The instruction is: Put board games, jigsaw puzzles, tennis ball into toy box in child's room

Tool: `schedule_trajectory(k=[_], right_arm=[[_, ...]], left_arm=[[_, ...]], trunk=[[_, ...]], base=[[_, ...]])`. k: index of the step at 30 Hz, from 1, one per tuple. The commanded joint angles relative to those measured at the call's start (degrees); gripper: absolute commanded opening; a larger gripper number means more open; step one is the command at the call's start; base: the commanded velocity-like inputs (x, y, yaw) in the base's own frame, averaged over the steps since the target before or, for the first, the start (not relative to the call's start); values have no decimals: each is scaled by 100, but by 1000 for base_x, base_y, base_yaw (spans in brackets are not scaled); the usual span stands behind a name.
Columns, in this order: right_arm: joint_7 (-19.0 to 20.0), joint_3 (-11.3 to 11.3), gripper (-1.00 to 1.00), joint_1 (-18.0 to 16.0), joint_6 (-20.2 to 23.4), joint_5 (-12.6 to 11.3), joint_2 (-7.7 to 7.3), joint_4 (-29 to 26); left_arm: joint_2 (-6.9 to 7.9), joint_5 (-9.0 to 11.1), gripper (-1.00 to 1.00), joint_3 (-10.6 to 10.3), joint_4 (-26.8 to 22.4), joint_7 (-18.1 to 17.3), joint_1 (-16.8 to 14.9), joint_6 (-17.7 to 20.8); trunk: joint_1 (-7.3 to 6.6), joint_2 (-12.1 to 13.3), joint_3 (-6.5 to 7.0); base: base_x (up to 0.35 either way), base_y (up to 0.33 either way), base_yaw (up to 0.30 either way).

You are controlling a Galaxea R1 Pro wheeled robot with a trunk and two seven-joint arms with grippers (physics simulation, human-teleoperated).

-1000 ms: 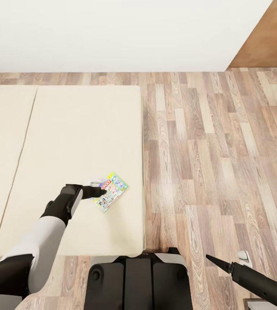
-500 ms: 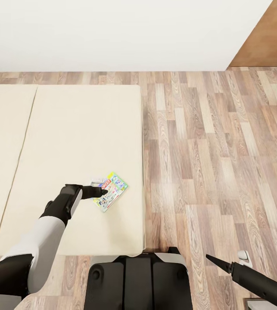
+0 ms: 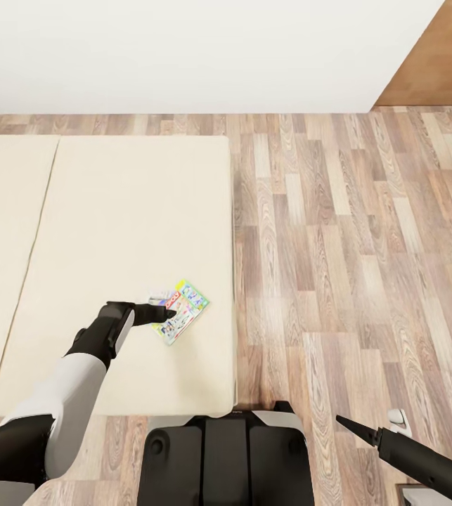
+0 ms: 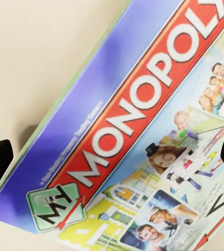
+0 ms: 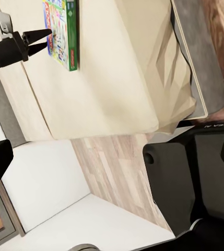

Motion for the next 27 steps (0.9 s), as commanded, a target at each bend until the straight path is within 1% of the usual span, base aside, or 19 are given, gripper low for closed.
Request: schedule_trajectory(k=[1,22,27], right_arm=[[9,-2,100,-1,44,-16,-1,-1],[9,-2,100,-2,45,-16,-7,13],[9,-2,100,-2,46,-16,-9,14]], left_arm=[[-4,-61,100,27,-3,-51,-2,15],[-6,-65,100,13,6,-62,-2,-113],[-11,-65,100,7,6,-65,-2,-124]], trunk=[[3,-9,-7],[3,-9,-11],[3,-9,-11]], base=[[0,0,0],[0,0,0],[0,-150,0]])
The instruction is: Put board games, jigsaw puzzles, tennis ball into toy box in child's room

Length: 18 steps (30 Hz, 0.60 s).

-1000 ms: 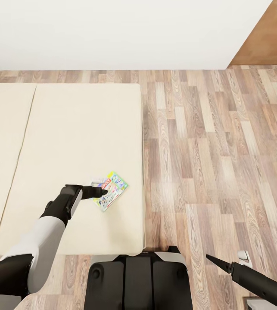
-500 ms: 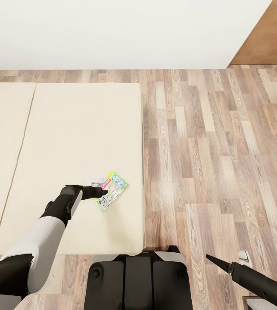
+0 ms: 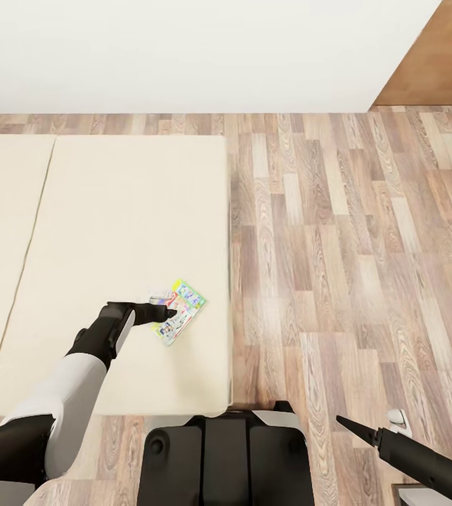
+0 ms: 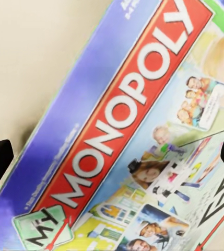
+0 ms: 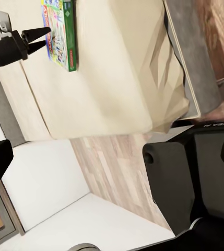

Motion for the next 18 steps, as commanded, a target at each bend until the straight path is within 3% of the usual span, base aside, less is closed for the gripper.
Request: schedule_trajectory(k=[1,18], right_arm=[[7,-1,100,-2,43,-17,2,3],[-9,-1,100,-1,42,-8,-2,38]], left_arm=[[-6,-57,100,31,-9,-52,-1,24],[-15,-41,100,18,-9,-53,-1,28]], trunk=[[3,-9,-6],[3,-9,-6]], base=[[0,-195,0],[0,-56,0]])
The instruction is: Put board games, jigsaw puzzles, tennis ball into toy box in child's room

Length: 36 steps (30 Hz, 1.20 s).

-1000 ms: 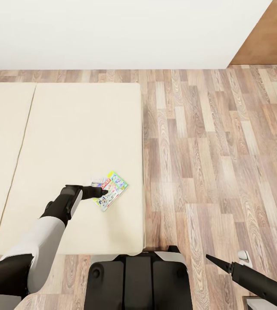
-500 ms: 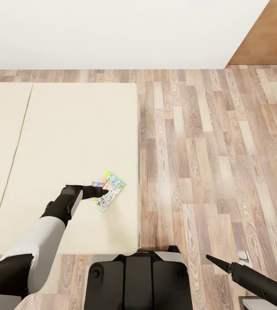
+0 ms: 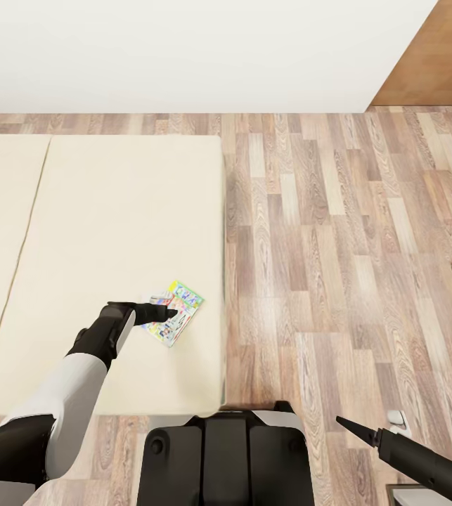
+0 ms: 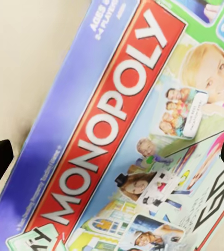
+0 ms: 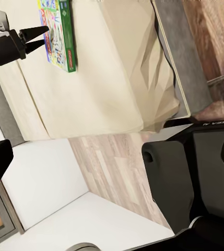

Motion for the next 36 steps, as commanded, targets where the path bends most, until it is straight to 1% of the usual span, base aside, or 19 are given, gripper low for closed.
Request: schedule_trajectory(k=[1,11,17,36], right_arm=[[9,-1,100,-2,44,-18,-2,2],[9,-1,100,-2,44,-10,-2,3],[12,-4,100,-2,44,-20,-2,3],[11,-10,100,-2,46,-35,-2,2]], left_arm=[[-5,-59,100,29,-9,-52,-1,26],[-6,-56,100,27,-9,-52,-1,29],[-6,-58,100,32,-9,-52,-1,36],[-6,-46,100,46,-9,-55,-1,64]], trunk=[[3,-9,-6],[3,-9,-6],[3,-9,-6],[3,-9,-6]], base=[[0,-210,0],[0,-87,0],[0,-191,0],[0,-5,0]])
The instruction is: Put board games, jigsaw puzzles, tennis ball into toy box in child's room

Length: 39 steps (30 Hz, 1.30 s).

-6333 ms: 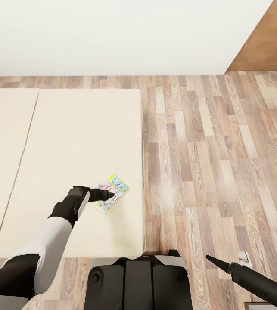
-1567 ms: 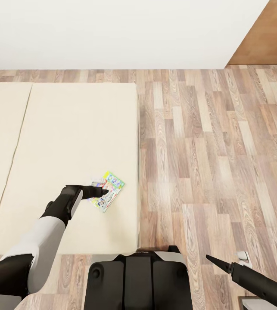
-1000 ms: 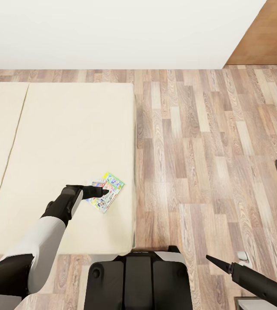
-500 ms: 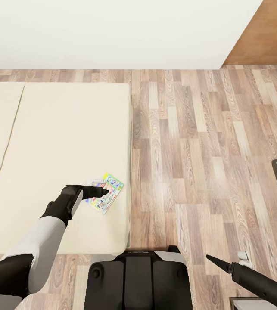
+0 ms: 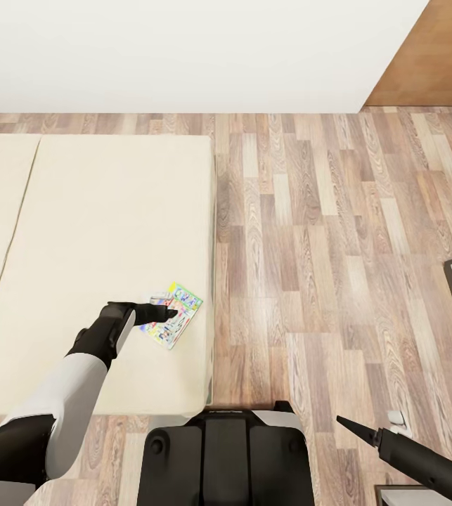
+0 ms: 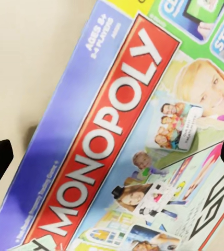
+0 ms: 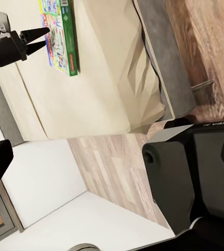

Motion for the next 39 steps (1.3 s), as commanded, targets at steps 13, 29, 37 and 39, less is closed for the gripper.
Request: schedule_trajectory(k=[13,29,37,39], right_arm=[[7,-2,100,-1,48,-16,-1,0],[7,-2,100,-1,42,-16,-1,0],[7,-2,100,-1,42,-16,-1,0],[7,-2,100,-1,42,-16,-1,0]], left_arm=[[-14,-36,100,33,-8,-401,-2,55],[-16,-29,100,40,-8,-430,1,51],[-22,-40,100,35,-8,-750,2,54],[-26,-53,100,30,-8,-799,0,59]], trunk=[[3,-9,-6],[3,-9,-6],[3,-9,-6],[3,-9,-6]], base=[[0,0,0],[0,0,0],[0,0,0],[0,0,0]])
